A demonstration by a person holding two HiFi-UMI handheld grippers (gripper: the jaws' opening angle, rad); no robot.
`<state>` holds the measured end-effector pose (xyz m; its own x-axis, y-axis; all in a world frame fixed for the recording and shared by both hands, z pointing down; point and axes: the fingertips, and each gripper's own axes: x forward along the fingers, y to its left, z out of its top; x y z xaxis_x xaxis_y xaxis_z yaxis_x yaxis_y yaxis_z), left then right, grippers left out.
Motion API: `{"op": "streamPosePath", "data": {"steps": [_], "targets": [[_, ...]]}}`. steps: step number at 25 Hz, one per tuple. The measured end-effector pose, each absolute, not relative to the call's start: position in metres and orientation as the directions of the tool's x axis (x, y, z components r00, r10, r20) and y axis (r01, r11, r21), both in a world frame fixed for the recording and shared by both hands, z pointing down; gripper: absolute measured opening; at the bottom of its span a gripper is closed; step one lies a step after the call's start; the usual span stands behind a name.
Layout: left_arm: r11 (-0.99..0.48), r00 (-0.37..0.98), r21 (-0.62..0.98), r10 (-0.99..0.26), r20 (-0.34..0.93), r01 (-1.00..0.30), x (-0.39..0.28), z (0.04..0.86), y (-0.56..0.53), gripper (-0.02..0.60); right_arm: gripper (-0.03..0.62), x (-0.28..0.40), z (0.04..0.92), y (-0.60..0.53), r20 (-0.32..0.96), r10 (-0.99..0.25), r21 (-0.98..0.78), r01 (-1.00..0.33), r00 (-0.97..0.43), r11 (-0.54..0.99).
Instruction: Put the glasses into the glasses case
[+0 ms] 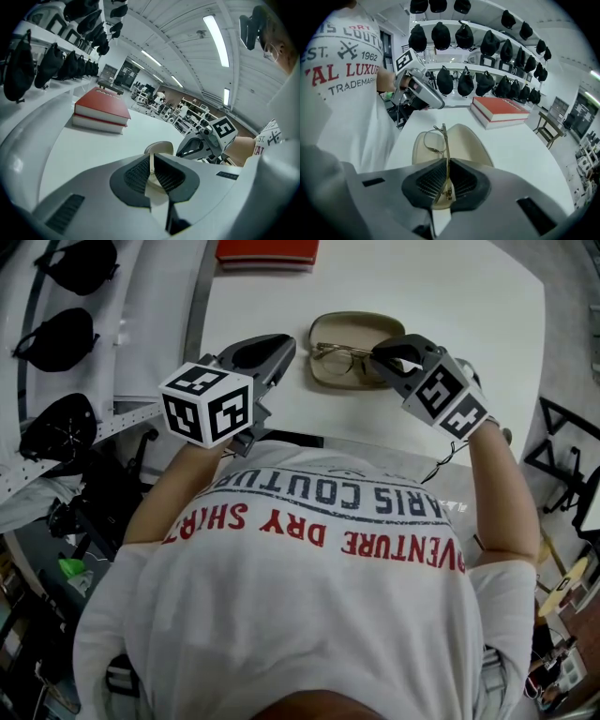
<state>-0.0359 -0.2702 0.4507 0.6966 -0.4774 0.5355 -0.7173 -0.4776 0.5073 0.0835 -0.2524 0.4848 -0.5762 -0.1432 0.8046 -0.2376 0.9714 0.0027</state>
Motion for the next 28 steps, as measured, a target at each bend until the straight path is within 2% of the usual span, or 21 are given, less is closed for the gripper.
{"op": "streamPosePath", "data": {"steps": [14, 22, 24, 26, 28], "targets": [[-0.448, 0.681, 0.513, -0.494, 0.540, -0.732, -0.045, 0.457, -0.279, 0.048, 0.037, 0.079, 0.511, -0.249, 0.861, -0.096, 0.038, -0.124, -0.500, 0.992], [-0.439, 0.676, 0.515, -0.502, 0.539, -0.736, -0.048, 0.459, -0.276, 0.048, 0.038, 0.078, 0.515, -0.249, 0.859, -0.098, 0.036, -0.132, -0.503, 0.991], [-0.438, 0.675, 0.514, -0.506, 0.536, -0.737, -0.048, 0.458, -0.275, 0.048, 0.068, 0.078, 0.515, -0.249, 0.855, -0.100, 0.031, -0.143, -0.509, 0.989], [-0.441, 0.677, 0.515, -0.509, 0.531, -0.735, -0.046, 0.456, -0.274, 0.048, 0.143, 0.079, 0.513, -0.249, 0.846, -0.111, 0.028, -0.165, -0.521, 0.986], [-0.446, 0.681, 0.516, -0.510, 0.526, -0.732, -0.044, 0.454, -0.271, 0.048, 0.165, 0.082, 0.507, -0.250, 0.836, -0.136, 0.030, -0.204, -0.532, 0.979]]}}
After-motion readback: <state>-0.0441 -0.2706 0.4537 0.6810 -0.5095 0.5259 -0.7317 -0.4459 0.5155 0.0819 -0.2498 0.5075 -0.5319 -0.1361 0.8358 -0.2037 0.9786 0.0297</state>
